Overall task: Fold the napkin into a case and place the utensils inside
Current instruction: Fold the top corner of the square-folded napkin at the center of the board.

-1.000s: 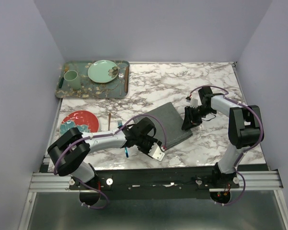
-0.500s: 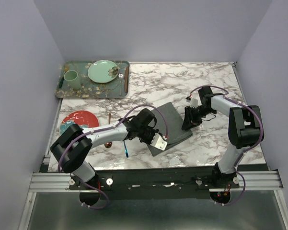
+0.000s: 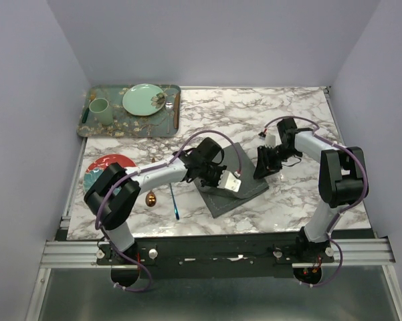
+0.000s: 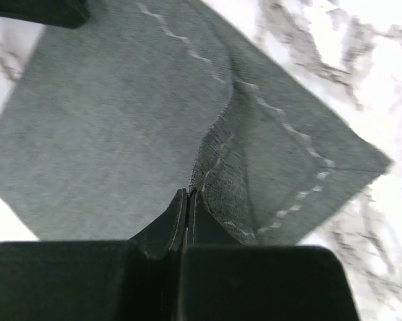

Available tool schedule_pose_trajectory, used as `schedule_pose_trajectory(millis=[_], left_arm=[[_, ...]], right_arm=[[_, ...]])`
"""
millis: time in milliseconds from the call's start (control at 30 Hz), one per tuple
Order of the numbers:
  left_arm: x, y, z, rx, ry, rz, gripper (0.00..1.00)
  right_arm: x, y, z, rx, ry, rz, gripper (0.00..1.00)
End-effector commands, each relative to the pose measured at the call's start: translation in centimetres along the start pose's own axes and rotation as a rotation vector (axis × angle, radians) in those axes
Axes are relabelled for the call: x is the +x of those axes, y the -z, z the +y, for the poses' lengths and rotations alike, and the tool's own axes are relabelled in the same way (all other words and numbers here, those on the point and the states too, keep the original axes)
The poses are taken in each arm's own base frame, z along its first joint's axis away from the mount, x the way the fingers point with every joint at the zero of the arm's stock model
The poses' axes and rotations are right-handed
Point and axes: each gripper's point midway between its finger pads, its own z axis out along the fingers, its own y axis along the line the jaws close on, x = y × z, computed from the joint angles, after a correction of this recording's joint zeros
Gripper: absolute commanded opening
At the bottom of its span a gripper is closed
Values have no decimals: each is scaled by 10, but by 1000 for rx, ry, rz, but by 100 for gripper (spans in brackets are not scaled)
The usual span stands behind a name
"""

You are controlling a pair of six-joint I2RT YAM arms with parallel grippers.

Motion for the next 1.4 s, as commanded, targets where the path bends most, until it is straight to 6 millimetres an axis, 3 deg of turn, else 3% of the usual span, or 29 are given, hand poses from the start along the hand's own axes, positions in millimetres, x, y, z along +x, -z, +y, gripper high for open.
schedule_pose_trajectory(millis=[0,33,100,233,500,733,1000,1367], left_arm=[[1,2,38,-56,37,15,0],[1,3,54,-77,39,21,0],[5,3,62,-57,52,32,0],[11,-3,96,-57,95,25,2],[28,-13,139,-113,106,28,8],[28,-24,154,-129,72,11,10],[33,-33,158,-128,48,6,11],[27,-41,172,-157,-6,-34,12]], right_arm=[[-26,22,11,9,103,-85,40],[-30,25,12,11,114,-98,41],[-40,31,15,16,142,-129,41],[-55,37,13,30,157,-162,41],[-55,33,6,8,110,-166,41],[-50,26,9,-33,87,-148,42],[-45,19,9,-66,62,-131,48],[-38,6,4,-79,21,-101,48]])
